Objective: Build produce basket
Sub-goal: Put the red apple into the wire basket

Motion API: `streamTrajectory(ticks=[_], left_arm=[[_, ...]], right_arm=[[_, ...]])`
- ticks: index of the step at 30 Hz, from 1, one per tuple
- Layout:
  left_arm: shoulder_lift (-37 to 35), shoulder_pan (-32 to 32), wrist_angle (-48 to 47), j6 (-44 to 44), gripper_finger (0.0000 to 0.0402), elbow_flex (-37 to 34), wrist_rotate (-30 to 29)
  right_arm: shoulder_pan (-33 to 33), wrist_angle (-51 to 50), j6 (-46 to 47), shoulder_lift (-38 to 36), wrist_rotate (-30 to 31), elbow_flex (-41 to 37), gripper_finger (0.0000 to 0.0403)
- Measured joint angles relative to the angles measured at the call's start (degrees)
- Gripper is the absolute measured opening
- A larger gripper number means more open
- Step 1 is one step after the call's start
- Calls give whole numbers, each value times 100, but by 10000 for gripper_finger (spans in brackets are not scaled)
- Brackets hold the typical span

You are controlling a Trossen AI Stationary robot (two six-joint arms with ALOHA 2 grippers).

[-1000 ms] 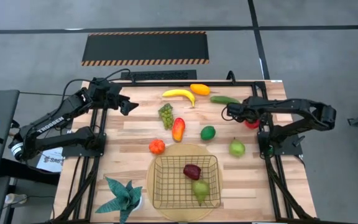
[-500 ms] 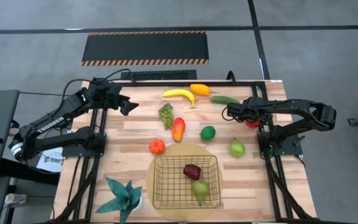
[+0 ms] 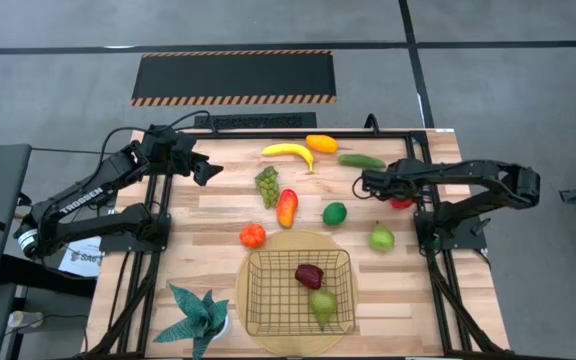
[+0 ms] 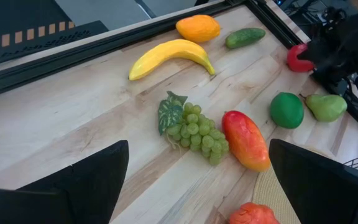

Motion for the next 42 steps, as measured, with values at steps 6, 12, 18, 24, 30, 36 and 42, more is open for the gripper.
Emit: streamTrajectory(ticks=[6, 12, 18, 24, 30, 36, 42], left_arm=[[0, 0, -2, -2, 374, 0, 0], [0, 0, -2, -4, 374, 0, 0], [1, 0, -2, -7, 374, 0, 0], [0, 0, -2, -9, 374, 0, 0], [1, -1, -2, -117, 374, 0, 2], [1, -1, -2, -158, 374, 0, 2], [2, -3, -31, -275, 374, 0, 5]], right_arm=[[274, 199, -664, 5, -77, 657, 277], [624, 352, -1379, 5, 8, 1600, 276], [1237, 1173, -2290, 1, -6, 2650, 276], [2252, 2834, -3115, 10, -230, 2986, 276], [3280, 3827, -3800, 12, -307, 2986, 276], [4111, 4094, -3938, 42, -310, 2986, 276], [4636, 4790, -3960, 582, -326, 3005, 276]])
